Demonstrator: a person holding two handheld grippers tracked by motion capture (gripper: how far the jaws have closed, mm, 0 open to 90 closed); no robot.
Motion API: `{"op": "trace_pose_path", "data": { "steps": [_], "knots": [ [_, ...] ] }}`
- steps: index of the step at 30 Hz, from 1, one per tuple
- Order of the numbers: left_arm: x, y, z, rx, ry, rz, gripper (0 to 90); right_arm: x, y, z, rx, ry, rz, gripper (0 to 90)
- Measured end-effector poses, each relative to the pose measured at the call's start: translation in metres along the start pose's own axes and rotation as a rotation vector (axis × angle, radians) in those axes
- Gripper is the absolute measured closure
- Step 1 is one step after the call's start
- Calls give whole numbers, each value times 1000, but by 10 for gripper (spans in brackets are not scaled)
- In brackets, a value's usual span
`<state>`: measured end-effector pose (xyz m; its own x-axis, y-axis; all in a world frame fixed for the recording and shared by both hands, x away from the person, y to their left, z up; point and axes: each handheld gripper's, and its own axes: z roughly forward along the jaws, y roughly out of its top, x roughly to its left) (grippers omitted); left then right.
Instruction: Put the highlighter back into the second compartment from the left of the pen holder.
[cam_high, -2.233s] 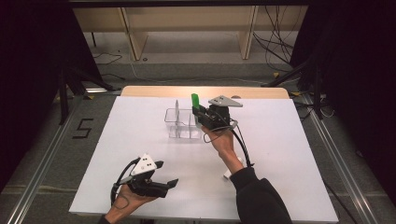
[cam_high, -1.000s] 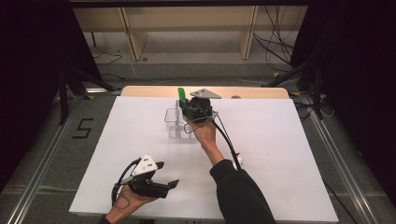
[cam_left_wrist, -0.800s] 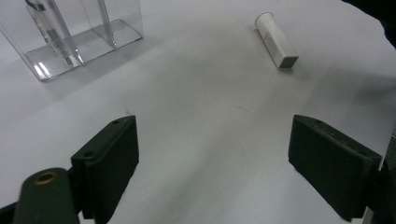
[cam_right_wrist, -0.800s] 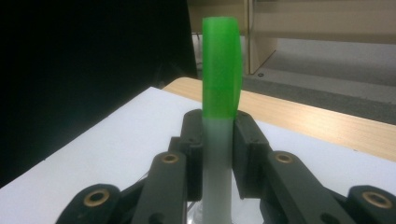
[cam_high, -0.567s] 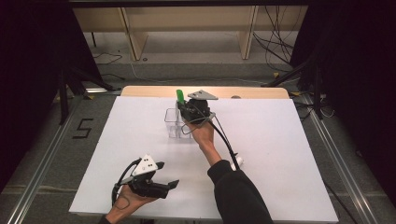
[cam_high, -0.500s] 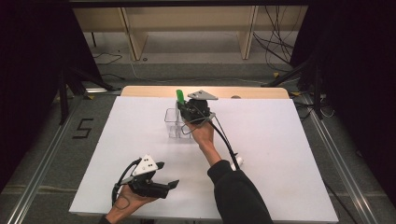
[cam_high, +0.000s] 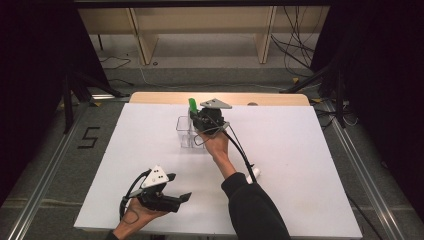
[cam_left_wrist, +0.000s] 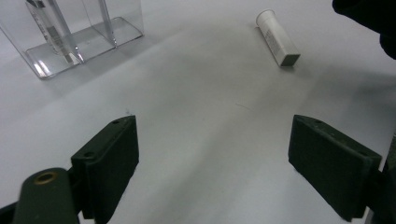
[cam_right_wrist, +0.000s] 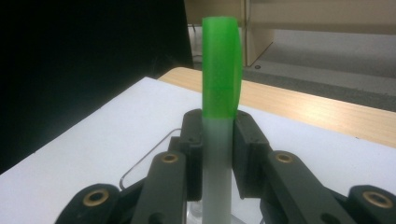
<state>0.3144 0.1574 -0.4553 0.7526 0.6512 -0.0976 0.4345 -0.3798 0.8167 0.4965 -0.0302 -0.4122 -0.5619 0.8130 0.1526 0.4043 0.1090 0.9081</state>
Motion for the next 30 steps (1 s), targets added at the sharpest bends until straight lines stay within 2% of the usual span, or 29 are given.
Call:
{"op": "trace_pose_path", "data": {
  "steps": [14,16,18,23,30],
  "knots": [
    [1,-1,1,4,0,-5,162,-1,-4,3,27,-15,-3,758],
    [1,-1,1,3,2,-4,162,-1,-3,2,28,-12,2,685],
    [1,-1,1,5,3,-2,162,-1,-1,-1,19,7,4,660],
    [1,-1,1,12,4,-4,162,-1,8,-16,-7,15,-25,558],
    [1,-1,2,15,9,-8,162,-13,11,-43,-14,24,-40,466]
  ]
}}
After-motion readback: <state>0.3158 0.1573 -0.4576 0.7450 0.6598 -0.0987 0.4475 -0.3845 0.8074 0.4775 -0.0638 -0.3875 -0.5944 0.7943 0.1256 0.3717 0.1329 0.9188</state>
